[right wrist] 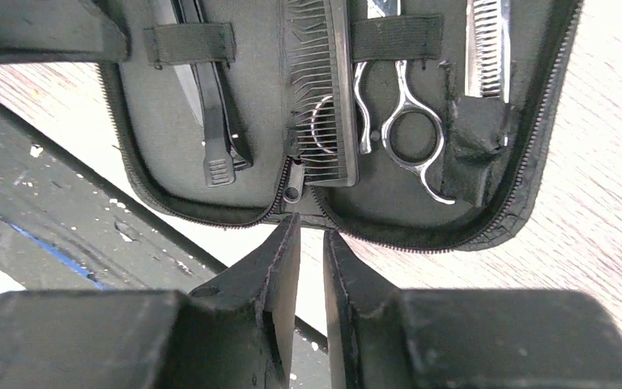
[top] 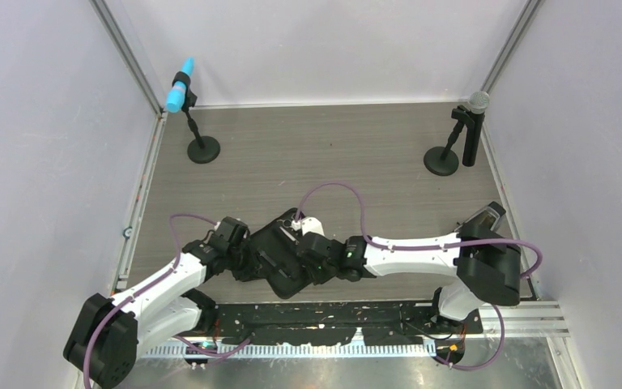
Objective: Sort the hair-cutting tools
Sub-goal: Place the comb in the hairdressing tool bag.
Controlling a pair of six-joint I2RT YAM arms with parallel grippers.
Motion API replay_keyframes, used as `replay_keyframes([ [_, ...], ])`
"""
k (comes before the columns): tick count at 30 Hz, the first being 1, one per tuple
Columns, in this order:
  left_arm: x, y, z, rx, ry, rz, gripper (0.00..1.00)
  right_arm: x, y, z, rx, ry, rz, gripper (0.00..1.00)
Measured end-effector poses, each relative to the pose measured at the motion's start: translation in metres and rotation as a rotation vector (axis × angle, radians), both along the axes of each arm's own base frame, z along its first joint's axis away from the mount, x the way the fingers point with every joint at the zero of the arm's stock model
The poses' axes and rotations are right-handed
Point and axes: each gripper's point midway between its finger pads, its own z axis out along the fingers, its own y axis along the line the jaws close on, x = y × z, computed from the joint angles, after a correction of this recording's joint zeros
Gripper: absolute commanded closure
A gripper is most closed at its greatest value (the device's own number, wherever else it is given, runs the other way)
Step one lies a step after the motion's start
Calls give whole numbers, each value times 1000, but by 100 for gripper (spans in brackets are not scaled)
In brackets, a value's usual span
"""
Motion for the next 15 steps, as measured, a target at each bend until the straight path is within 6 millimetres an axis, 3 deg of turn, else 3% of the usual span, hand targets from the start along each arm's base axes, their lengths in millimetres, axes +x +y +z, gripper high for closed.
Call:
replay_keyframes([
  [7,0,0,0,0,0,0,86,-10,3,-19,-79,17,61,77],
  [15,0,0,0,0,-1,-1,86,-11,10,-23,-103,21,82,75],
])
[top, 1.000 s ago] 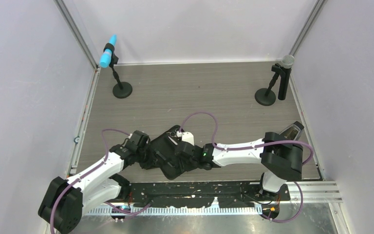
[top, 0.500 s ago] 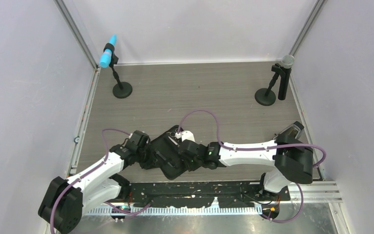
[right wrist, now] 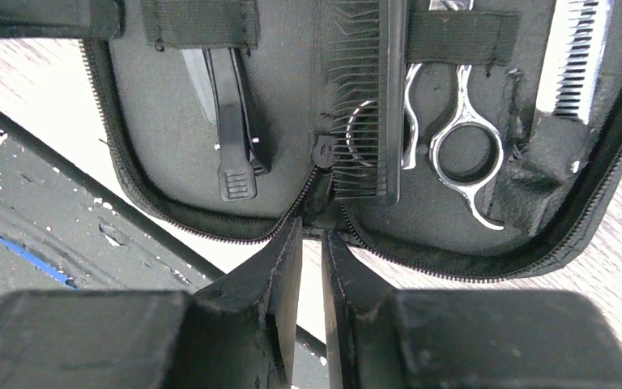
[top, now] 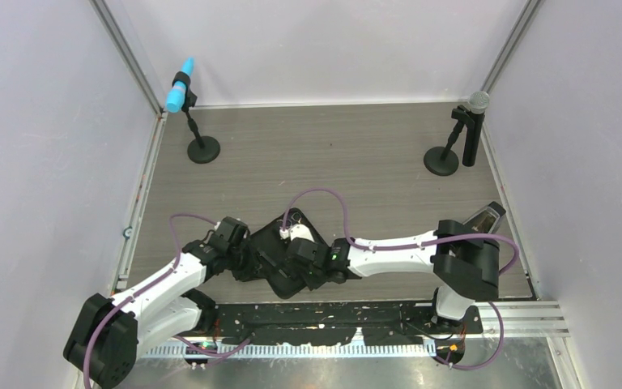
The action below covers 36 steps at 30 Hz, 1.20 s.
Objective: Sort the hair-cutting tools
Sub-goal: Place the comb in the hairdressing tool bag.
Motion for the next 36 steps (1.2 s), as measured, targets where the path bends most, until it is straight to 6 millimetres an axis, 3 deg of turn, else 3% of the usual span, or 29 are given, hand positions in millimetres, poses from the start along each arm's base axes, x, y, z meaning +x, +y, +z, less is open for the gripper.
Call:
replay_keyframes([
  [22,0,0,0,0,-2,-1,87,8,5,-4,-22,-23,-15,63],
  [36,0,0,0,-1,-1,-2,87,12,8,-7,-88,0,-23,63],
])
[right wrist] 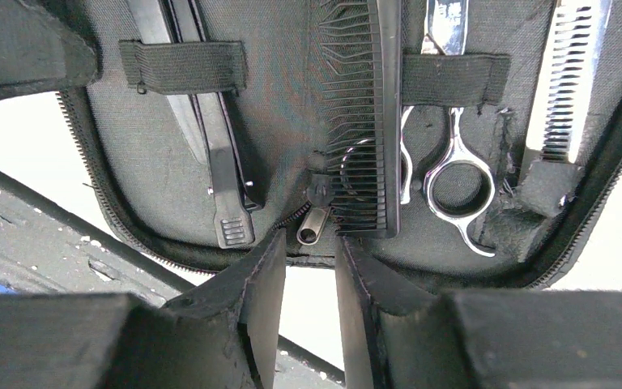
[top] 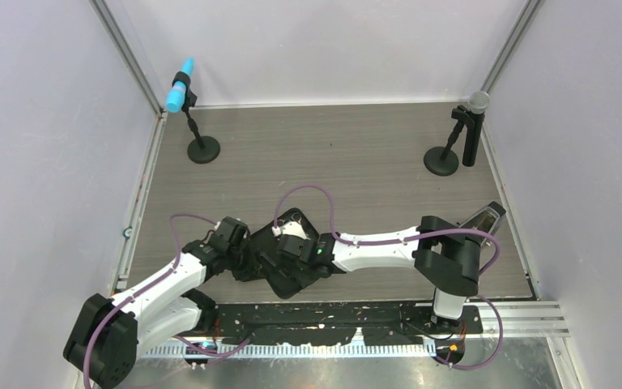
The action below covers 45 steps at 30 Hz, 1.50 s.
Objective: Sort the hair-cutting tools
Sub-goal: Place the comb in the hairdressing tool bag.
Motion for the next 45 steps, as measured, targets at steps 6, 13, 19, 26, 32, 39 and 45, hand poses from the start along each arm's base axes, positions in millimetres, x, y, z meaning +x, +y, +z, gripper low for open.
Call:
replay_keyframes([
  [6,0,0,0,0,0,0,88,3,-1,-2,-11,16,-9,66],
  [13,0,0,0,-1,-1,0,88,5,-2,-4,-22,67,-30,70],
  [19,0,0,1,-2,-3,0,89,7,-2,-5,-74,83,-38,73],
  [26,0,0,0,-2,-3,0,90,7,-2,-6,-109,88,-39,82],
  [32,1,1,1,1,-11,4,95,8,-3,-5,-97,79,-34,94],
  [39,3,2,4,4,-25,28,100,4,-3,-3,-41,78,-22,95],
  [45,6,4,11,-6,-56,84,100,-4,-3,-3,-20,69,-2,95],
])
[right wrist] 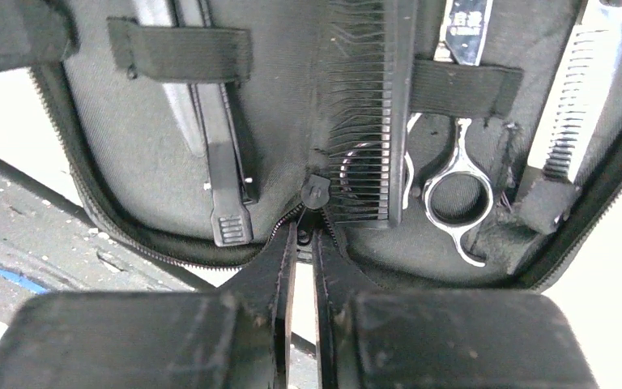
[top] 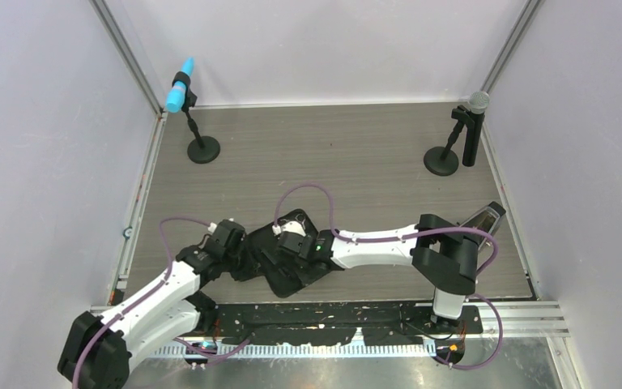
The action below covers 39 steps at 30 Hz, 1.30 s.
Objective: Sort the hair-cutting tools
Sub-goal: Place the comb in the hairdressing tool bag.
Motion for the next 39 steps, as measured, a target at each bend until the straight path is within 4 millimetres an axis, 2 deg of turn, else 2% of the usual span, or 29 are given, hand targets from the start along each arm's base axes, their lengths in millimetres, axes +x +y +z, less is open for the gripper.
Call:
replay_keyframes([
  [10,-3,15,-2,-1,-33,128,100,-32,10,1,62,13,55,95],
  [14,0,25,-6,40,-47,172,100,-63,-1,-4,39,97,100,95],
  [15,0,27,-7,48,-49,178,100,-65,-1,-3,42,95,107,95],
  [19,2,30,-8,63,-55,190,100,-66,-3,-3,57,99,100,95],
  [21,2,30,-8,64,-55,189,100,-66,-4,-3,63,96,97,90],
  [22,2,30,-8,64,-56,187,100,-66,-7,-3,62,94,95,83],
  [24,1,30,-8,66,-57,183,100,-65,-12,-1,52,85,87,76],
  [30,1,30,-9,71,-55,177,100,-65,-30,2,-21,44,88,71],
  [33,1,30,-9,72,-57,172,100,-56,-25,11,-15,0,72,69],
  [39,1,30,-9,75,-63,157,100,-33,5,40,76,-73,34,69],
])
